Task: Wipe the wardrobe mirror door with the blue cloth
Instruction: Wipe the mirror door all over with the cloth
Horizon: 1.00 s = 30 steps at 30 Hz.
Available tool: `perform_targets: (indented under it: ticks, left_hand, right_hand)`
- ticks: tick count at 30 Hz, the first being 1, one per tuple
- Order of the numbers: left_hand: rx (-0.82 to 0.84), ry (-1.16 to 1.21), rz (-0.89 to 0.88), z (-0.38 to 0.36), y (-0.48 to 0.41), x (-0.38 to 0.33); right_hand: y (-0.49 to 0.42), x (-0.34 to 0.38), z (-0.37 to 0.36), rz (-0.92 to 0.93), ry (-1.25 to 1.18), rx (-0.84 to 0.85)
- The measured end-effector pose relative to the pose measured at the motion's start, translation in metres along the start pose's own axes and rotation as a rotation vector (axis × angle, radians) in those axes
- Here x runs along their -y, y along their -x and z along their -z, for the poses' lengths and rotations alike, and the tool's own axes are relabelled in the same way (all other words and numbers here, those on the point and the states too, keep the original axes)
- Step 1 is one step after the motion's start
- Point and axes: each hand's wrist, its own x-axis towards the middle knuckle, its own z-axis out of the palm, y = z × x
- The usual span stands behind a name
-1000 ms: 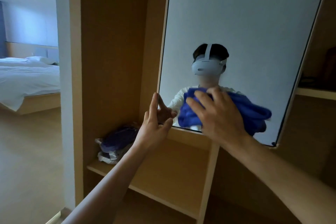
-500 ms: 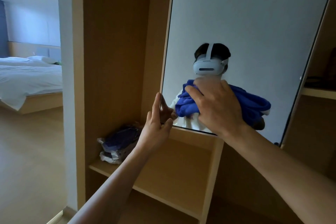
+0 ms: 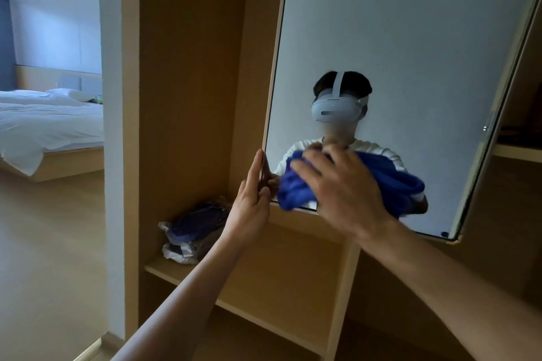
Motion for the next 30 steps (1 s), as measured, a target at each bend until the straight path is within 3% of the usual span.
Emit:
perform_targets:
  ticks: [5, 12, 18, 24, 30]
  left_hand:
    - [0.032, 0.033, -0.008, 0.001, 0.003, -0.005]
    - [0.018, 0.17, 0.055, 0.005, 0.001, -0.003]
    - [0.015, 0.184, 0.005, 0.008, 0.004, -0.005]
    - [0.016, 0.29, 0.065, 0.01, 0.007, -0.013]
    - [0.045, 0.414, 0.205, 0.013, 0.005, -0.012]
  right_hand:
    - [-0.031, -0.011, 0.015, -0.087, 0.058, -0.064]
    - [0.031, 0.049, -0.027, 0.188, -0.064, 0.057]
    - [-0.01, 0.03, -0.007, 0.087, -0.053, -0.052]
    - [-0.045, 0.016, 0.012, -0.033, 0.022, -0.092]
    - [0.004, 0.045, -0.018, 0.179, -0.069, -0.026]
